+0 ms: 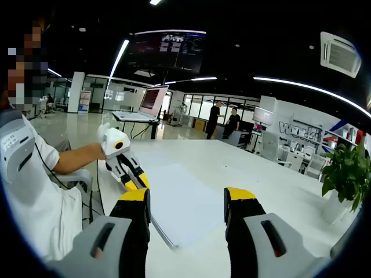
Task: Grasp the top corner of one sheet in the document stack and pull a single sheet out from the document stack, separating that one sheet from the rest and lifting it clear until the single sheet is fully removed from the stack
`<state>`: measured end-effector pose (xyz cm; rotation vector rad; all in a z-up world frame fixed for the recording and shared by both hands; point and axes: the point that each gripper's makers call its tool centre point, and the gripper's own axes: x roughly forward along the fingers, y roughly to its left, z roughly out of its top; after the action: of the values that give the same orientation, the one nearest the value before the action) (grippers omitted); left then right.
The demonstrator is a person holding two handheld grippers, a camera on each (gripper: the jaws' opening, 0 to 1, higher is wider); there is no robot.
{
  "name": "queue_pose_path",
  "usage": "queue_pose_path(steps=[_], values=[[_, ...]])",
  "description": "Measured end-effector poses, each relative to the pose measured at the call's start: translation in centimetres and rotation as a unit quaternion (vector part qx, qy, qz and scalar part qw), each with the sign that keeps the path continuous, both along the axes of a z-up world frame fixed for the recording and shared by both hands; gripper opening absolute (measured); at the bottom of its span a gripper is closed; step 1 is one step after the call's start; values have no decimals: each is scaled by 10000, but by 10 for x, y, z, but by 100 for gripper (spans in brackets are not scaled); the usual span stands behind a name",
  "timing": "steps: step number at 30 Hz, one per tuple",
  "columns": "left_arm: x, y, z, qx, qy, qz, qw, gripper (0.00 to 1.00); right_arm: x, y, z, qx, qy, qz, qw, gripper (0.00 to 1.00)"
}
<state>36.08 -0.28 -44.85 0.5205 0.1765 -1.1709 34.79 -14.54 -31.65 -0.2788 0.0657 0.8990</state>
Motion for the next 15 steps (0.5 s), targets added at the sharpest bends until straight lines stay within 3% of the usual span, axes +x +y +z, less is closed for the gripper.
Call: queue_pose_path(steps=[15], values=[[1,1,-6,194,-41,49,9998,17,0,0,0,2,-4,3,10000,51]])
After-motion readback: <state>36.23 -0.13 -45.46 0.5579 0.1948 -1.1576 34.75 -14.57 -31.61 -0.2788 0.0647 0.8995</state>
